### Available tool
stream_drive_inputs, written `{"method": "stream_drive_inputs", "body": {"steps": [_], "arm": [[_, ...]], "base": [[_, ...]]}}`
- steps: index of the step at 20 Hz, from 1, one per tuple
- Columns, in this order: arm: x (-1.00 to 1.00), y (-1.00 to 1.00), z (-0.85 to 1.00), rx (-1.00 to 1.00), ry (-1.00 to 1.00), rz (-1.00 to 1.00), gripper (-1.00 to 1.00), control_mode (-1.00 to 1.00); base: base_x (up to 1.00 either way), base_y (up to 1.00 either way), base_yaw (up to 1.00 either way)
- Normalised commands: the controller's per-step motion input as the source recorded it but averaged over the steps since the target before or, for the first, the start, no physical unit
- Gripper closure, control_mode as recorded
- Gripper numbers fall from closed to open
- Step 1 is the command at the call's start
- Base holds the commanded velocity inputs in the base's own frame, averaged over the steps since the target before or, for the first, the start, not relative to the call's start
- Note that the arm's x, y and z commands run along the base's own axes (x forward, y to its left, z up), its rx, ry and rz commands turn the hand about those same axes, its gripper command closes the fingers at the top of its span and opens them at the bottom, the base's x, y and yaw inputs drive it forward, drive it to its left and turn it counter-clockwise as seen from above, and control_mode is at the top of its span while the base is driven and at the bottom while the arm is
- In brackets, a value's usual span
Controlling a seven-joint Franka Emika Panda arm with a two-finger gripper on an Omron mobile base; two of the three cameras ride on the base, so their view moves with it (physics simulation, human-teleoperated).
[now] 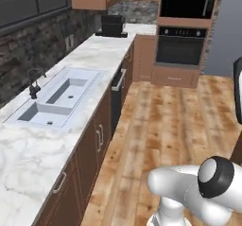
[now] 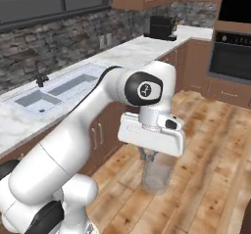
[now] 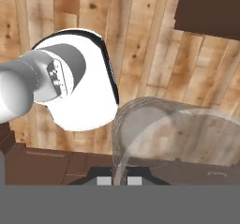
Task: There is a bowl on the dining counter. Grab a lemon wedge from the fridge and place it in the bowl. Then get the liquor bottle and glass cup from the cabinet and place them next to the bowl.
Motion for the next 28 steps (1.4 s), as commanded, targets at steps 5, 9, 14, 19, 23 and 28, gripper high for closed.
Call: {"method": "stream_drive_inputs", "body": {"steps": [5, 9, 14, 19, 23, 28], "arm": [[0.0, 0.0, 0.0, 0.0, 0.0, 0.0, 1.0, 1.0], [0.0, 0.0, 0.0, 0.0, 0.0, 0.0, 1.0, 1.0], [0.0, 0.0, 0.0, 0.0, 0.0, 0.0, 1.0, 1.0], [0.0, 0.0, 0.0, 0.0, 0.0, 0.0, 1.0, 1.0], [0.0, 0.0, 0.0, 0.0, 0.0, 0.0, 1.0, 1.0], [0.0, 0.0, 0.0, 0.0, 0.0, 0.0, 1.0, 1.0]], "base": [[0.94, 0.13, -0.52], [1.0, 0.28, -0.45], [1.0, 0.35, -0.38], [1.0, 0.35, -0.36], [1.0, 0.3, -0.36], [1.0, 0.22, -0.29]]}}
